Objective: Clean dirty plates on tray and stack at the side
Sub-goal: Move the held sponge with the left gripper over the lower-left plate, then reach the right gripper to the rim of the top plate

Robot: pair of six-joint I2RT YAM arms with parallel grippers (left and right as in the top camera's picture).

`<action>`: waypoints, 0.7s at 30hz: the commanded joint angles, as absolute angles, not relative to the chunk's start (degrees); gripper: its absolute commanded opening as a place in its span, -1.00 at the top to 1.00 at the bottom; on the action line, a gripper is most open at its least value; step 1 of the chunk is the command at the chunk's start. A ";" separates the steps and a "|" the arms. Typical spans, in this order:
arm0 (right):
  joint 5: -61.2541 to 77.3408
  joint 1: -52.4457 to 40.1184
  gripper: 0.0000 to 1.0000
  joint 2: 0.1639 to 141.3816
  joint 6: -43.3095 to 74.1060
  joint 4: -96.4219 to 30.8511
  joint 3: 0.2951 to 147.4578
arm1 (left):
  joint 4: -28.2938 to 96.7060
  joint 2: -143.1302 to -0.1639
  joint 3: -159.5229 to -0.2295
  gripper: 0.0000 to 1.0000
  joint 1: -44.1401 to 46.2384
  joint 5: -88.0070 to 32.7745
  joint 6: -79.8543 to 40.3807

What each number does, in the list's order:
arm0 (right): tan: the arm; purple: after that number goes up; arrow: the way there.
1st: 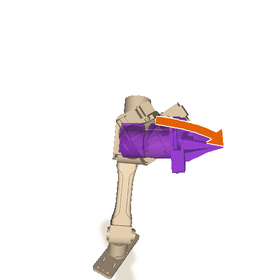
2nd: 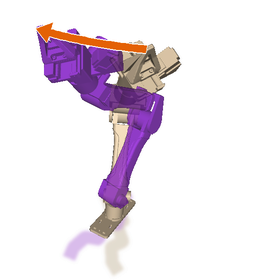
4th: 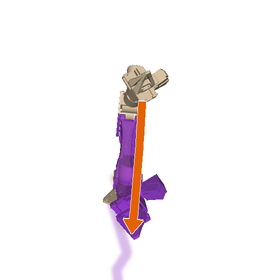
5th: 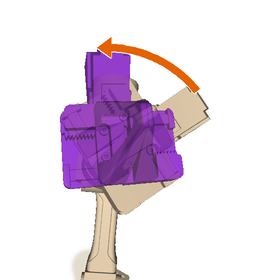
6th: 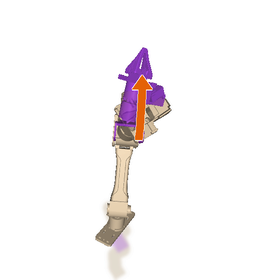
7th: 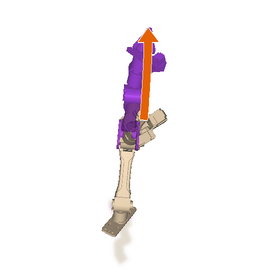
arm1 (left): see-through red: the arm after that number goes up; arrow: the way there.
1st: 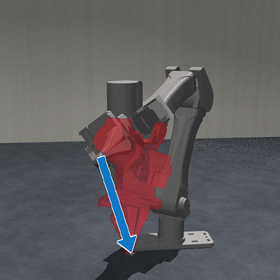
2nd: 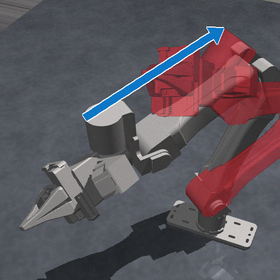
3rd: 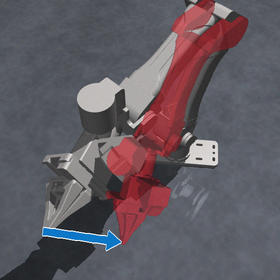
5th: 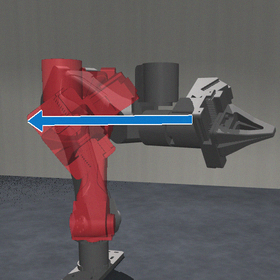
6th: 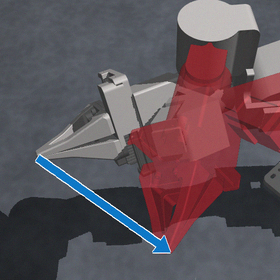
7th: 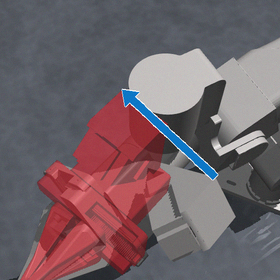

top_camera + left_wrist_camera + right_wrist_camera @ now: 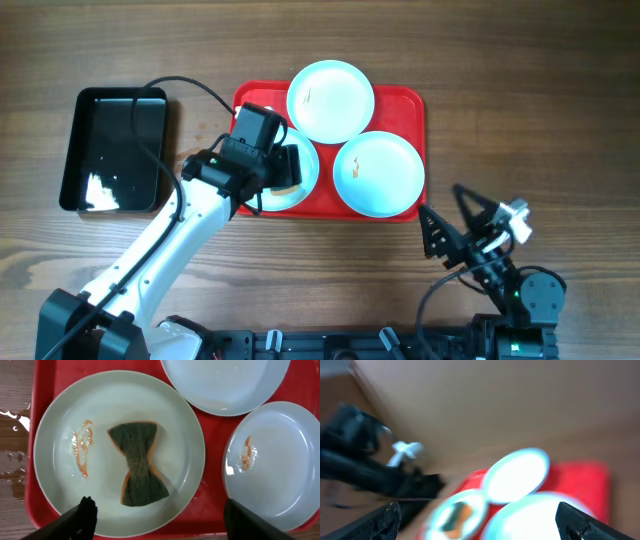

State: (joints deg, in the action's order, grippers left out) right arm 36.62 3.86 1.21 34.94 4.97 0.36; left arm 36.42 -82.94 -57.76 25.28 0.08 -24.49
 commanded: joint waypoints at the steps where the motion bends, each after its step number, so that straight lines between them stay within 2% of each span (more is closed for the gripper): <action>1: 44.34 3.81 -1.00 1.02 56.05 9.74 0.30 | 36.38 -83.37 -57.76 -0.65 25.28 -2.74 -24.25; 2: 46.50 3.81 -1.00 1.02 57.19 14.06 0.34 | 36.62 -83.37 -57.76 -0.66 25.28 -2.74 -24.25; 4: 49.01 3.84 -0.99 1.21 60.93 18.98 2.59 | 37.50 -83.37 -57.76 -0.80 25.28 -2.76 -24.43; 8: 51.64 3.84 -0.99 11.29 50.33 7.05 17.52 | 38.61 -83.37 -57.76 -0.81 25.21 -2.44 -24.43; 12: 52.75 3.75 -0.99 37.06 24.47 -20.21 42.50 | 38.13 -83.37 -57.76 -0.91 24.77 0.84 -24.43; 13: 51.27 3.49 -0.99 46.00 16.29 -30.37 51.48 | 38.20 -83.37 -57.76 -0.92 24.12 1.39 -24.43; 15: 42.76 1.76 -0.99 60.47 7.46 -47.70 67.51 | 38.48 -83.37 -57.76 -0.92 22.46 1.34 -24.43; 19: 23.55 -6.72 -1.00 84.71 3.05 -72.55 95.35 | 39.09 -83.37 -57.76 -0.90 19.00 1.06 -24.45; 21: 22.48 -10.24 -1.00 92.88 4.86 -75.85 102.74 | 39.27 -83.37 -57.76 -0.90 17.58 0.45 -24.45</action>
State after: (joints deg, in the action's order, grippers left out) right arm 32.18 -5.80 84.20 9.08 -72.77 93.69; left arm 39.11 -83.05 -57.71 19.46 0.19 -24.47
